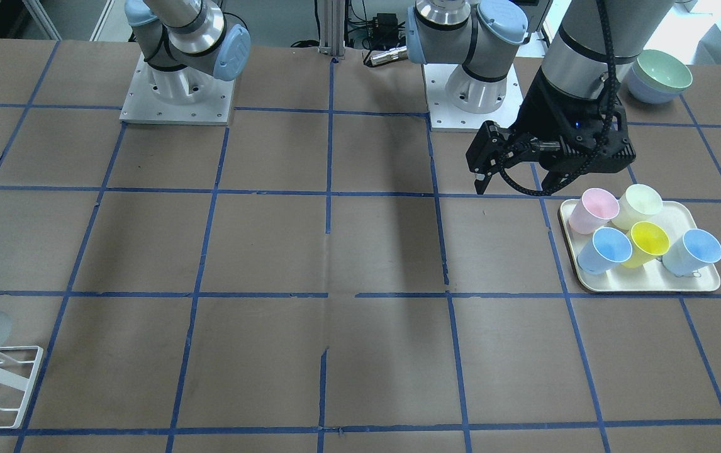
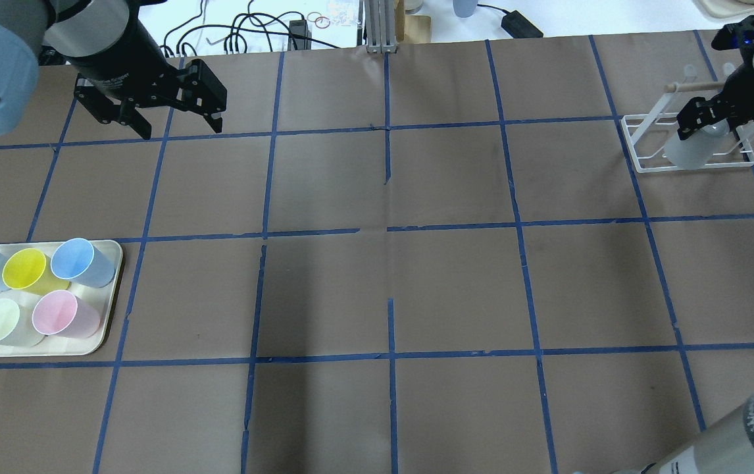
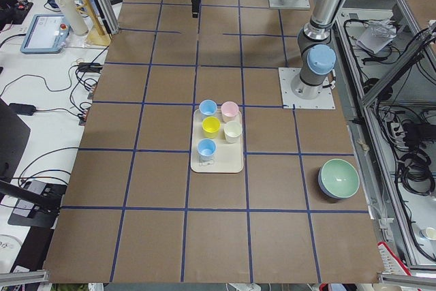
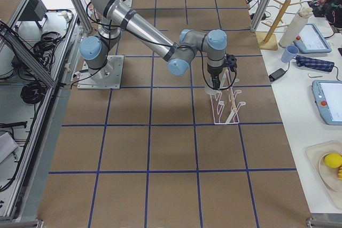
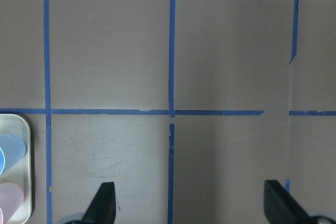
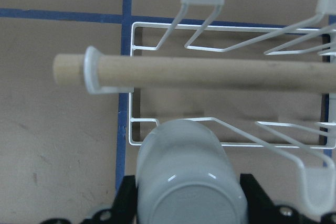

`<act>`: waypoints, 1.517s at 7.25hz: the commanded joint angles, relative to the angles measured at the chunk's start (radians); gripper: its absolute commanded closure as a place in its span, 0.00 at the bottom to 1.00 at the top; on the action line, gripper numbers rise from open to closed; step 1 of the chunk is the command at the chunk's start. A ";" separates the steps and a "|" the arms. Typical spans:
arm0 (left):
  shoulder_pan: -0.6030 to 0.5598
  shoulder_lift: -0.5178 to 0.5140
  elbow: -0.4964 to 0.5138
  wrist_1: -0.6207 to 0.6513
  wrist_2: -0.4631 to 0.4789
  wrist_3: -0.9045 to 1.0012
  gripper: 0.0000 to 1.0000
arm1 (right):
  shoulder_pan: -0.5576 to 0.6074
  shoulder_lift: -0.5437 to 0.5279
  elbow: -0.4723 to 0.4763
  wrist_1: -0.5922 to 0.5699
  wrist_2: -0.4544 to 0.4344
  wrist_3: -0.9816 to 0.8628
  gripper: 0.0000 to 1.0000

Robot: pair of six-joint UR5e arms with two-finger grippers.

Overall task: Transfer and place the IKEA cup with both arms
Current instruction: 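Lift the white cup off the rack with the right gripper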

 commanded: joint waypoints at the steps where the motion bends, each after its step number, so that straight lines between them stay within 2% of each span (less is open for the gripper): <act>1: 0.001 -0.001 0.000 -0.002 -0.003 0.000 0.00 | 0.001 -0.002 -0.001 0.001 -0.009 0.000 0.69; 2: 0.001 0.000 0.002 -0.002 -0.001 0.000 0.00 | -0.001 -0.004 -0.001 0.015 -0.010 0.000 0.78; 3: 0.001 0.000 0.002 0.000 -0.001 0.000 0.00 | -0.001 -0.007 -0.004 0.020 -0.010 0.000 0.81; 8: 0.026 -0.001 0.002 0.006 -0.015 0.003 0.00 | -0.001 -0.073 -0.052 0.087 -0.039 -0.006 0.82; 11: 0.137 0.002 -0.005 -0.036 -0.215 0.005 0.00 | 0.001 -0.140 -0.052 0.122 -0.055 -0.012 0.82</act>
